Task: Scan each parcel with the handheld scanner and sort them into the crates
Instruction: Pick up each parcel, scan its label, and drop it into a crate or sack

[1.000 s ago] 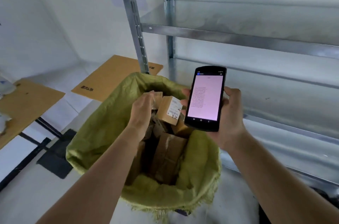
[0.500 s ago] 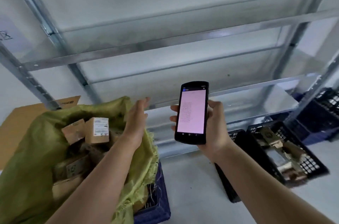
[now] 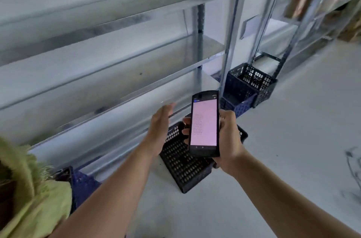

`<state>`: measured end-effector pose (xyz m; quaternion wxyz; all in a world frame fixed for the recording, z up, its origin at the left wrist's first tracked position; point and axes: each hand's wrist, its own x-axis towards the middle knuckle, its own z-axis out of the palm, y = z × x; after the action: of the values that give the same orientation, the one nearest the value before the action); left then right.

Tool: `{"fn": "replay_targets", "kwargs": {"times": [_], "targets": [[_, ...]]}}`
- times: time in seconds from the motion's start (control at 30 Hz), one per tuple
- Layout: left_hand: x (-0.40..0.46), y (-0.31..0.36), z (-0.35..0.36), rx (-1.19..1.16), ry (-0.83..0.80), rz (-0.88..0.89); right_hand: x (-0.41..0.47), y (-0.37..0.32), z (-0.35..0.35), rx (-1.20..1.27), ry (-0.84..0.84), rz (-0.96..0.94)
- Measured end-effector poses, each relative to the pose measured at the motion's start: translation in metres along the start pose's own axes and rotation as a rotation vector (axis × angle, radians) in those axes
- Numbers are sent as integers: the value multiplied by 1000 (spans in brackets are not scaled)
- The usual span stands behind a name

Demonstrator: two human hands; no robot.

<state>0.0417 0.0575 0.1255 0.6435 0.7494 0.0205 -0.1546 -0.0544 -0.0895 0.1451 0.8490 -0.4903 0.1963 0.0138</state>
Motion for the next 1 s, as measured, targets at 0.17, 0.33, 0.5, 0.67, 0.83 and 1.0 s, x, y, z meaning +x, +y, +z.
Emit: {"fn": "replay_targets", "kwargs": {"times": [0.17, 0.33, 0.5, 0.67, 0.83, 1.0], "targets": [[53, 6, 95, 50, -106, -74, 40, -32, -82, 18, 118, -11], [133, 0, 166, 63, -182, -123, 112, -53, -143, -1, 169, 27], [229, -11, 221, 61, -191, -204, 204, -78, -191, -27, 188, 77], [314, -24, 263, 54, -168, -288, 293, -99, -229, 19, 225, 164], [379, -36, 306, 45, -113, -390, 367, -102, -274, 23, 219, 250], [447, -79, 358, -3, 37, -493, 453, -90, -336, -16, 188, 353]]}}
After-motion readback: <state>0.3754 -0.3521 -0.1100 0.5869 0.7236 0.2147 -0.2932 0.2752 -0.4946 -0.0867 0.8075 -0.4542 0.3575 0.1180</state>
